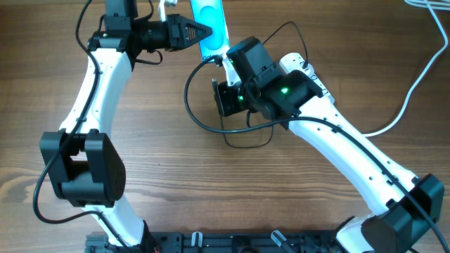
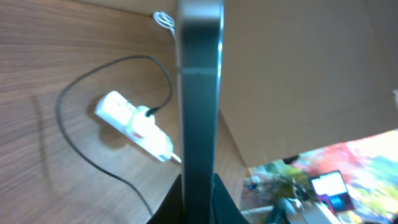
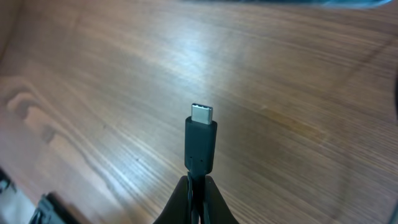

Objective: Plug charger to phone and switch on socket
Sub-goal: 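Raise the phone with the left gripper and bring plug to its port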

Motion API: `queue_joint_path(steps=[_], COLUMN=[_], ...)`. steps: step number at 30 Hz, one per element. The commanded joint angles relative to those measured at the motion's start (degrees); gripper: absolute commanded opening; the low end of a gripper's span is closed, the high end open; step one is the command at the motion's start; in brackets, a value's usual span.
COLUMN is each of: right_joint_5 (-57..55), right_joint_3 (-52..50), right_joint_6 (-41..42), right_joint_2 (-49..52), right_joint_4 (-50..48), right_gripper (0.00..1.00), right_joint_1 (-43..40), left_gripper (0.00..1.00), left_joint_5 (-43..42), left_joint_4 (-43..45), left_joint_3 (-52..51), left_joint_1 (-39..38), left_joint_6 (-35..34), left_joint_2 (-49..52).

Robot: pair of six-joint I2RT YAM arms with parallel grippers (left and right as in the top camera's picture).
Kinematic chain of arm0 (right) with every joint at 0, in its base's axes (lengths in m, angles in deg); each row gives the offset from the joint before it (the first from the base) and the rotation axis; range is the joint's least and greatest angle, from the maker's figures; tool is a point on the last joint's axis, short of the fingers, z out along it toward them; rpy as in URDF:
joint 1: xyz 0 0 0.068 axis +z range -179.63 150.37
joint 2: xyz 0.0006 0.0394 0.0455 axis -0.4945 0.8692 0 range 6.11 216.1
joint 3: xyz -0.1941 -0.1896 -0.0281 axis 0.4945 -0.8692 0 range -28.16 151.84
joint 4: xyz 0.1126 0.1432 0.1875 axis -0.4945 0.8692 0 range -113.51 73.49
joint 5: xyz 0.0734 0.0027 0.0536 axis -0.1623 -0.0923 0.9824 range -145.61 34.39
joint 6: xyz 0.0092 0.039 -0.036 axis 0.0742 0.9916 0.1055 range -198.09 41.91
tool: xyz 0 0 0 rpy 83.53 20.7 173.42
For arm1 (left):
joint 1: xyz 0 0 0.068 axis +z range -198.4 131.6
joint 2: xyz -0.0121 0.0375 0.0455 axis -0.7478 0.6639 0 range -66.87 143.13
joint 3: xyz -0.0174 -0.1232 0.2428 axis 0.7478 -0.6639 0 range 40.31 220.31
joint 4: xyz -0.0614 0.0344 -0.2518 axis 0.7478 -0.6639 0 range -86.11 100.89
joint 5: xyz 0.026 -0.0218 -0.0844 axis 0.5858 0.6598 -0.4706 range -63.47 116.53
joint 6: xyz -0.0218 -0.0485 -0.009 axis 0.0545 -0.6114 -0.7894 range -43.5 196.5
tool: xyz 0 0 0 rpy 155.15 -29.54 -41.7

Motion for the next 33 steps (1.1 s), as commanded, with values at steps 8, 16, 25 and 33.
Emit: queue_joint_path(steps=[8,16,25,33], right_joint_5=[-8.55,-8.52,-6.10,-6.99], right_joint_3=[0.68,0.68,0.70,0.68], right_joint_6=[-0.52,-2.21,-3.67,-3.61], right_joint_2=[0.11,0.11,0.09,0.09], right_joint_4=[-2.69,-3.87,-3.89,-3.98], right_gripper=[0.04,0.04,0.04,0.04], right_joint_1=[-0.09,-0.09,-0.09,-0.09], left_gripper=[0.04,0.04,0.04,0.04], left_joint_5=[-8.13,-8.15,-8.13,-8.15], left_joint_4=[-0.09,-0.46,-0.42,-0.42], left_joint_3=[0.50,0.50,0.50,0.50], left_joint_1=[0.22,0.22,0.22,0.22], left_joint_6=[-0.48,-0.46,1.11,1.31], left_joint_2=[-1.18,-1.18,-1.18,-1.18])
